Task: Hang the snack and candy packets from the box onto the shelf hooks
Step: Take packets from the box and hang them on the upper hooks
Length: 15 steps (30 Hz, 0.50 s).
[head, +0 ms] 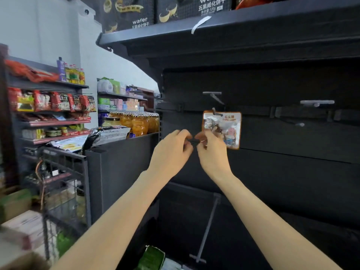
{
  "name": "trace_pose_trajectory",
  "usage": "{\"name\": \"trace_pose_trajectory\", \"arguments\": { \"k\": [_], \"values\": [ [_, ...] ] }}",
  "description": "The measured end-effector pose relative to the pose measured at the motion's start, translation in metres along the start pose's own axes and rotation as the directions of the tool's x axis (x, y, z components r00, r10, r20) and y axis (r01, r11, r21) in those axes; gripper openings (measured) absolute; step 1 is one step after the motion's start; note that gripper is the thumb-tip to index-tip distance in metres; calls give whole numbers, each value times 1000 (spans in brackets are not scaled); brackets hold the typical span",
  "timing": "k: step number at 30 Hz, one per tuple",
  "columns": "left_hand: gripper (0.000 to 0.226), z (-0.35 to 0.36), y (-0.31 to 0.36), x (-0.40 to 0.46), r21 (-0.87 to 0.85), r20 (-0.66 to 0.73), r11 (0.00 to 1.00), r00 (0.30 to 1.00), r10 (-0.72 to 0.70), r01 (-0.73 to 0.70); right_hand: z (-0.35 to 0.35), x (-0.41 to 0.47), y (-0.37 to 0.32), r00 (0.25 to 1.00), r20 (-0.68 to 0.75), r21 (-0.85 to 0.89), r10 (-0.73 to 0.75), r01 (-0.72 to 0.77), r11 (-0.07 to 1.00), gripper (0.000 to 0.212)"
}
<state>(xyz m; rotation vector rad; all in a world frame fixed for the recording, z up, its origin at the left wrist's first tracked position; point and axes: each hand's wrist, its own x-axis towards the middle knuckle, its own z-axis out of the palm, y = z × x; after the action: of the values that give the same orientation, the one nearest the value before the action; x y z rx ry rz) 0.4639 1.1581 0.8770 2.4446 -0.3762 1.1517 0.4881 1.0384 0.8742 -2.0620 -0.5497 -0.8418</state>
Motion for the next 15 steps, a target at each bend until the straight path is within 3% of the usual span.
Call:
{"name": "trace_pose_trajectory", "arguments": {
  "k": [4, 8, 15],
  "values": [
    [20, -32, -41, -51, -13, -63, 990, 988, -141, 141, 39, -29, -37, 984, 179, 151, -28, 0, 989, 19],
    [18, -67, -101, -113, -13, -76, 939, 936, -344, 344, 100, -68, -77, 928, 371, 293, -14, -103, 951, 19],
    [12, -112, -220, -233, 39, 6, 730, 731, -683, 682, 251, -155, -123, 740, 672, 222, 26, -235, 946, 19]
  ]
}}
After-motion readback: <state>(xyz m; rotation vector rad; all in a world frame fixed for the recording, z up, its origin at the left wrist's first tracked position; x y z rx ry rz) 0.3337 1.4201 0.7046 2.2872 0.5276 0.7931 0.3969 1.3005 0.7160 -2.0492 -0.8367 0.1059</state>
